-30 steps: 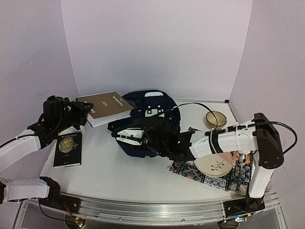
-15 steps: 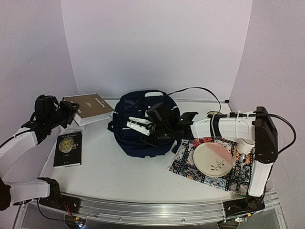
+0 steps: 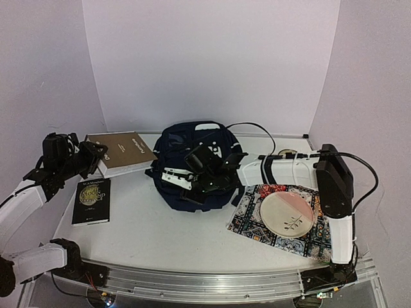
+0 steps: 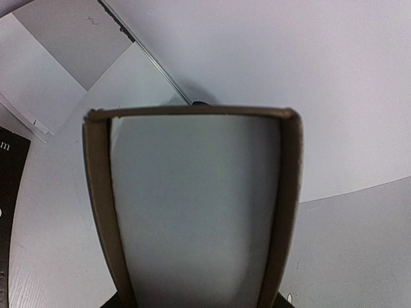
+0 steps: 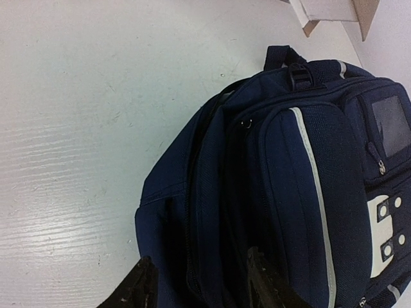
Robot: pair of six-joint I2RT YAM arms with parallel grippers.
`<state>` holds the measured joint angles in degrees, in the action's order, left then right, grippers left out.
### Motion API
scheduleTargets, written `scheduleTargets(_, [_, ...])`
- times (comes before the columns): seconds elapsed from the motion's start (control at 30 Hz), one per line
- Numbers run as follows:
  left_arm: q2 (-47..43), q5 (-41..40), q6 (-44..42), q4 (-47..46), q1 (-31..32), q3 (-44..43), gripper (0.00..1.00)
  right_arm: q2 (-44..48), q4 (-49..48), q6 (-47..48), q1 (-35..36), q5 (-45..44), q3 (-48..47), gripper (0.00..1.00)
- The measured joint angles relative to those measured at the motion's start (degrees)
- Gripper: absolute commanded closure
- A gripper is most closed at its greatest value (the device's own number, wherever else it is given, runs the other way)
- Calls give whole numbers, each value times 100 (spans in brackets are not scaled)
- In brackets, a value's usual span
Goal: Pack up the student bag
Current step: Pick up the largest pocket of the bag from the student bag.
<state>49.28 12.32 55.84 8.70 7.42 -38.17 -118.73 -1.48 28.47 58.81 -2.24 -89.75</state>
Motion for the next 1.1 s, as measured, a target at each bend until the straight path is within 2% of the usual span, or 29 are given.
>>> scheduleTargets(0.13, [-3,160,-40,93,0,62,75,-118,70,-48,-41,-41,-132,62])
scheduleTargets(0.27, [-13,311,-53,119,0,116,75,-252,106,-97,-100,-309,-242,64])
scheduleTargets(1.1, [68,1070,-193,181,2,159,76,-601,289,-147,-287,-546,-394,64])
